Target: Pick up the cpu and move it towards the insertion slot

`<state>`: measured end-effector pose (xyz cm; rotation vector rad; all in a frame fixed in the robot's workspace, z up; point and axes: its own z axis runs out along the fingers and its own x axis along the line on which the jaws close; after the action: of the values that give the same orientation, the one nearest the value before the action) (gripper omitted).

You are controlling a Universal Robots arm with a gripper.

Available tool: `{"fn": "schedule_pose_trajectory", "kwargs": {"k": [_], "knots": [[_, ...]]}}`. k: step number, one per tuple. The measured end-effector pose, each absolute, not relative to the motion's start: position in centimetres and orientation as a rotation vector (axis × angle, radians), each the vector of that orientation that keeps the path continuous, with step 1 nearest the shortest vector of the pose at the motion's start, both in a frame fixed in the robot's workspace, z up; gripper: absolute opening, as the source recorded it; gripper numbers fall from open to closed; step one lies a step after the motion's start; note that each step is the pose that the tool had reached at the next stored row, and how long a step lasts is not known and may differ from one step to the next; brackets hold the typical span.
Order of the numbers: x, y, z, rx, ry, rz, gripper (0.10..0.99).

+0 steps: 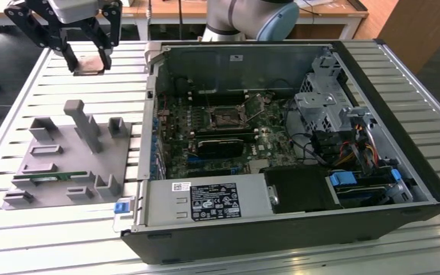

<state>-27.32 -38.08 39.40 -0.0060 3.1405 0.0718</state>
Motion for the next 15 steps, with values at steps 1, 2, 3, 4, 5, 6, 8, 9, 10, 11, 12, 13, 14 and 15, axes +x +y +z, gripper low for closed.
{"fn": "schedule_pose_trajectory", "kwargs": {"k": [1,2,3,4,5,6,8,9,10,11,12,13,14,15], "knots": [[-27.2,-38.1,39.4,-0.006,3.140,0.072,0.541],[-27.0,-38.1,39.4,-0.006,3.140,0.072,0.541],[-26.9,-38.1,39.4,-0.006,3.140,0.072,0.541],[-26.8,-38.0,39.4,-0.006,3.140,0.072,0.541],[-26.7,-38.0,39.4,-0.006,3.140,0.072,0.541],[-26.5,-38.0,39.4,-0.006,3.140,0.072,0.541],[-26.3,-38.0,39.4,-0.006,3.140,0.072,0.541],[-26.2,-38.0,39.4,-0.006,3.140,0.072,0.541],[-26.0,-38.0,39.4,-0.006,3.140,0.072,0.541],[-25.9,-38.0,39.4,-0.006,3.140,0.072,0.541],[-25.7,-38.0,39.4,-0.006,3.140,0.072,0.541],[-25.5,-38.0,39.4,-0.006,3.140,0.072,0.541],[-25.4,-38.0,39.4,-0.006,3.140,0.072,0.541],[-25.2,-38.0,39.4,-0.006,3.141,0.072,0.541]]}}
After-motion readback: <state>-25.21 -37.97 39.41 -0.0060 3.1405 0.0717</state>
